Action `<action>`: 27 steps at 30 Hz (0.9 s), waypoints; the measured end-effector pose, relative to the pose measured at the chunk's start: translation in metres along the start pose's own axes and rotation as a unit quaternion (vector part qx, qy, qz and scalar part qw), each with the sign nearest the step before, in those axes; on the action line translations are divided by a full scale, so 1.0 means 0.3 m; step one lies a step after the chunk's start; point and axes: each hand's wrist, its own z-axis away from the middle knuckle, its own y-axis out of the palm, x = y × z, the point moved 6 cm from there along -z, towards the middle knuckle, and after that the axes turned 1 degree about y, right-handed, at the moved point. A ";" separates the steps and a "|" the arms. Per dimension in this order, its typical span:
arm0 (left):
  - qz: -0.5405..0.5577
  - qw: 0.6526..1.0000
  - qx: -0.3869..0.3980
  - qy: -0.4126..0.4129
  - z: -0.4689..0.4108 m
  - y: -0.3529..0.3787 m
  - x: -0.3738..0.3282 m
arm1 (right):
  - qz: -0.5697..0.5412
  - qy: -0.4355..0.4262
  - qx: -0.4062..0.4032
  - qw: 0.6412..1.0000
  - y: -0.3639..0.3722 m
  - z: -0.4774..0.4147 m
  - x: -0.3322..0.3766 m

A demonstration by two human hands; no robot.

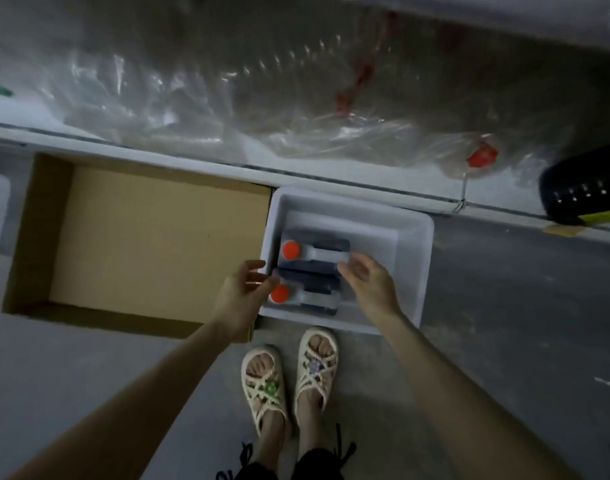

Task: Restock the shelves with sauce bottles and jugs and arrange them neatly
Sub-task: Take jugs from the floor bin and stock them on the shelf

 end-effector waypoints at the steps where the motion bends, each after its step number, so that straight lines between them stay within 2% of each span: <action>1: 0.002 1.000 -0.003 -0.006 -0.032 0.012 0.035 | 0.009 -0.003 0.001 1.000 0.017 -0.034 -0.023; 9: 0.026 0.999 -0.025 -0.030 -0.217 0.093 0.196 | 0.077 -0.049 0.037 0.995 0.152 -0.292 -0.143; 18: 0.040 0.998 -0.009 -0.044 -0.267 0.133 0.255 | 0.161 -0.094 0.105 0.977 0.229 -0.380 -0.182; 27: 0.030 0.999 0.000 -0.038 -0.267 0.122 0.243 | 0.141 -0.040 0.127 0.981 0.243 -0.407 -0.187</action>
